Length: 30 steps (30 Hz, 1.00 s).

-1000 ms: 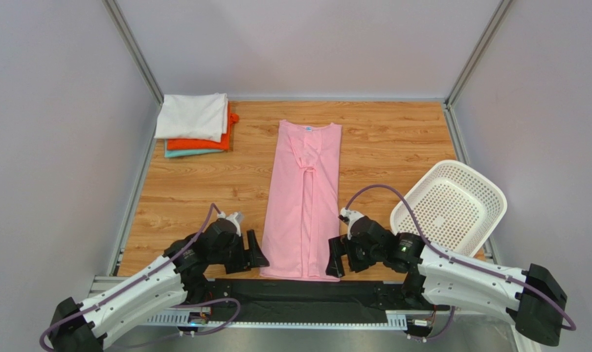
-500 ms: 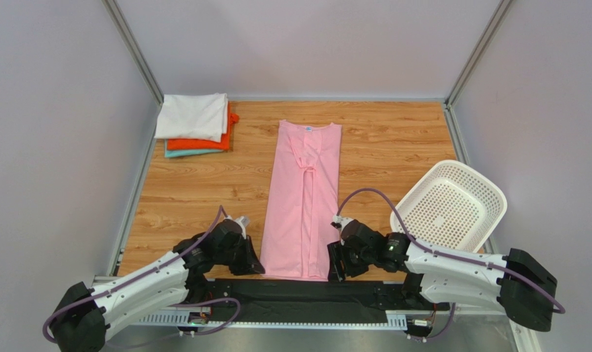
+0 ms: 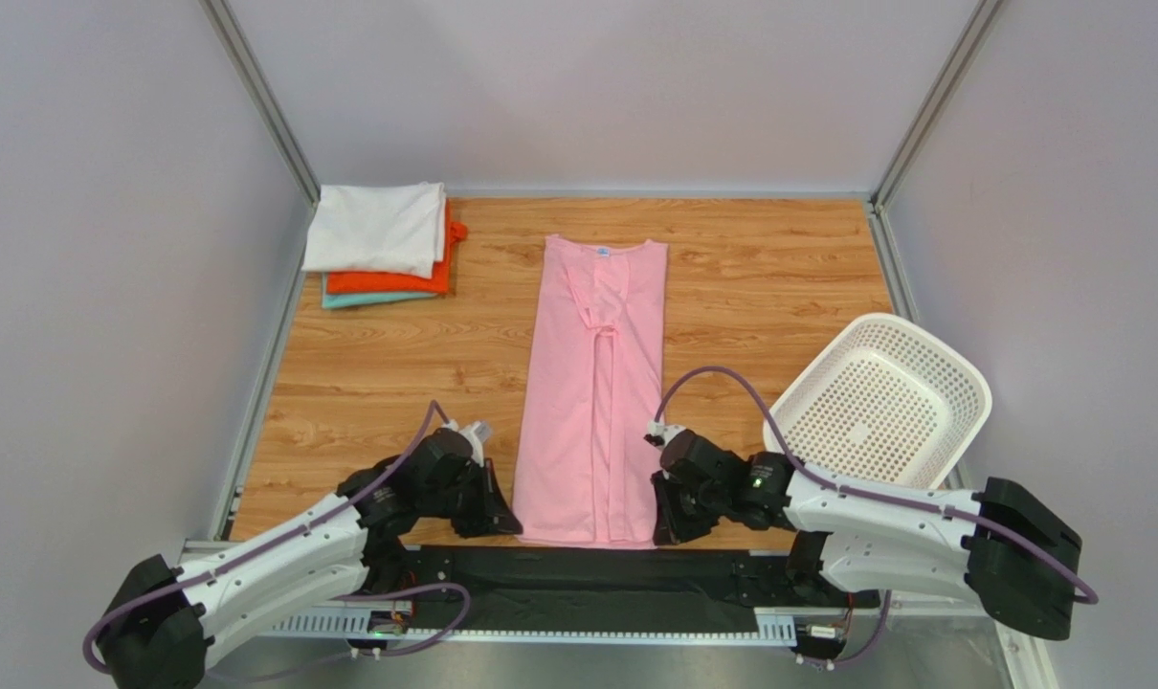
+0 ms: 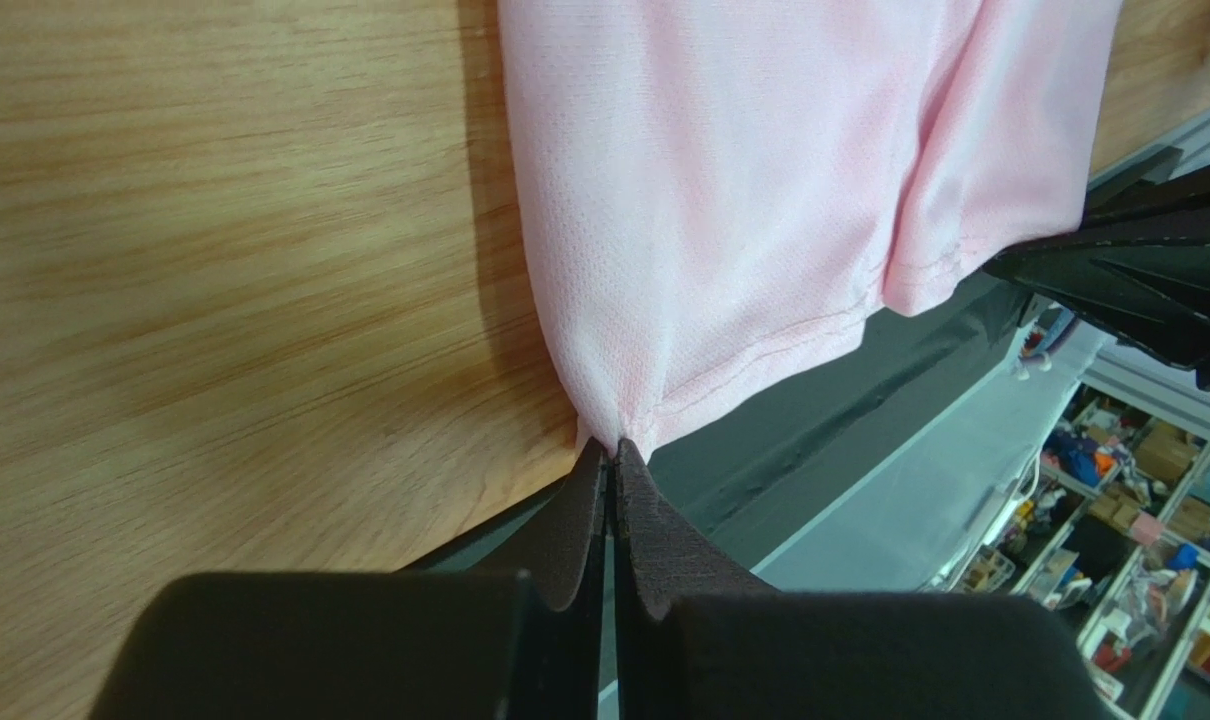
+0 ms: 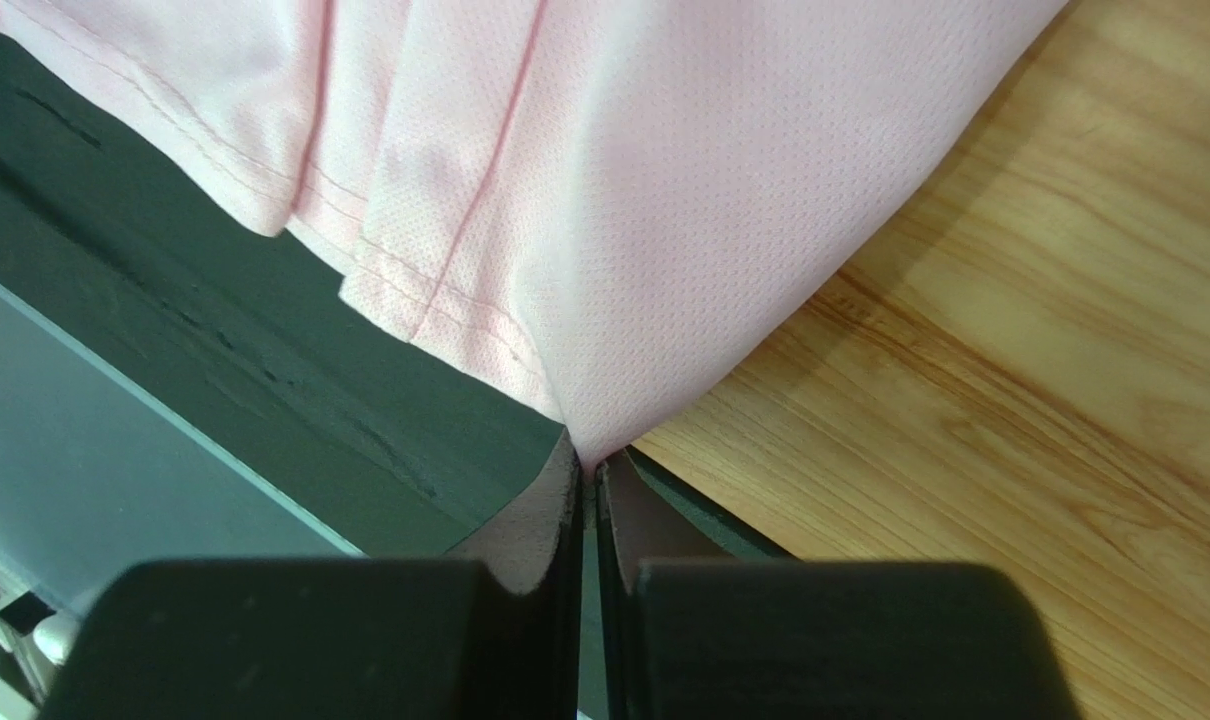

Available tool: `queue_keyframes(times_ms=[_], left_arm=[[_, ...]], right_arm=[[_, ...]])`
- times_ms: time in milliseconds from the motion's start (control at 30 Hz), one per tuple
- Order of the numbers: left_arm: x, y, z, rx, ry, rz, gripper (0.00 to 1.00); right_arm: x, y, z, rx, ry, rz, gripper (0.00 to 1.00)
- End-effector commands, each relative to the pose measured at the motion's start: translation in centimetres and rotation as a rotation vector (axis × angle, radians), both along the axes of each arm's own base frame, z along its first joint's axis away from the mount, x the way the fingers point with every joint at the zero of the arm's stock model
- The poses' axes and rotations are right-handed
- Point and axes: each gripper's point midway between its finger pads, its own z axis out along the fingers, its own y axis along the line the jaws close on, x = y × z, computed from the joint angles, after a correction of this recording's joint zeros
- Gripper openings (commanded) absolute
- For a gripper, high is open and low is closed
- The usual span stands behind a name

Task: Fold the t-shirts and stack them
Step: Fold the tshirt

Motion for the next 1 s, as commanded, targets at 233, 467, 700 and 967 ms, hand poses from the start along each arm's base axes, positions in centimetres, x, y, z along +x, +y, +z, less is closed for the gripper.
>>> queue_keyframes(times_ms=[233,467,700,967], left_arm=[[4.6,-1.9,6.0,-0.033,-0.243,0.006,0.00],[8.7,-3.4,8.7,0.023,-0.363,0.020,0.00],[14.0,-3.9,10.8,0.087,-0.429,0.087,0.00],[20.0,-5.1,12.5,0.039,-0.460,0.138,0.00]], right_arm=[[6.1,1.6,6.0,0.037,-0.272,-0.098,0.00],[10.8,1.2,9.0,0.039,-0.374,-0.194,0.00],[16.3,1.0,11.0,0.031,-0.450,-0.313,0.00],[21.5,1.2,12.3,0.015,-0.473,-0.397,0.00]])
